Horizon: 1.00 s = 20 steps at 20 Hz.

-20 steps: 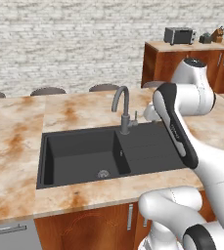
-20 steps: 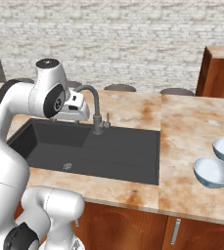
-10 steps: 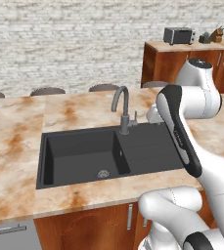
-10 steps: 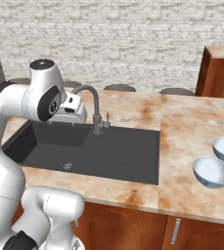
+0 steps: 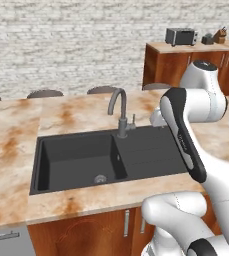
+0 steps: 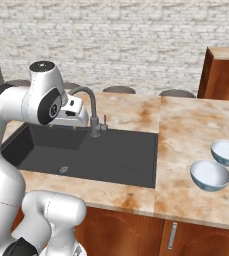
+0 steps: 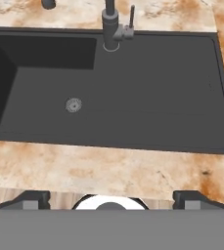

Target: Rinse each bowl for a few seconds and place them down in the sink or on the counter.

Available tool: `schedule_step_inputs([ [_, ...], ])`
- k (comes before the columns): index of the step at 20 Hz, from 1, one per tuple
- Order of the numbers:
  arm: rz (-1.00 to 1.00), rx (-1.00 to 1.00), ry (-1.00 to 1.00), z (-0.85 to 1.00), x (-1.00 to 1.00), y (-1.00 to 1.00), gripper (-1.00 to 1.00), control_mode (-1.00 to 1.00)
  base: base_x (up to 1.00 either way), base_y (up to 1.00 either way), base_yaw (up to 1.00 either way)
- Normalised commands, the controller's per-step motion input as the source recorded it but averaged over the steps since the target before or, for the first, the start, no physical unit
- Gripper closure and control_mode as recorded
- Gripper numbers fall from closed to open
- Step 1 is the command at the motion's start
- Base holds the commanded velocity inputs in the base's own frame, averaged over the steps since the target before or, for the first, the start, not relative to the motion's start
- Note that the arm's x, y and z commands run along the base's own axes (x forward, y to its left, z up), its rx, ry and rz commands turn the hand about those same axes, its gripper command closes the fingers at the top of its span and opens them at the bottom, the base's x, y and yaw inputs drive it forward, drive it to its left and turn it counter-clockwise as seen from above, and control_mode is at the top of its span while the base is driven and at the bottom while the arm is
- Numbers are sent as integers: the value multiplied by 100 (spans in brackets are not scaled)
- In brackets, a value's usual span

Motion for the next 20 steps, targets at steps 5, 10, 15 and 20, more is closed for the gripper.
schedule_step_inputs([
  [5,0,0,0,0,0,0,-100,100,3,-36,-1],
  [10,0,0,0,0,0,0,-100,100,3,-40,-1],
  [15,0,0,0,0,0,0,-100,100,5,-37,0],
  [20,0,0,0,0,0,0,-100,100,8,-33,0],
])
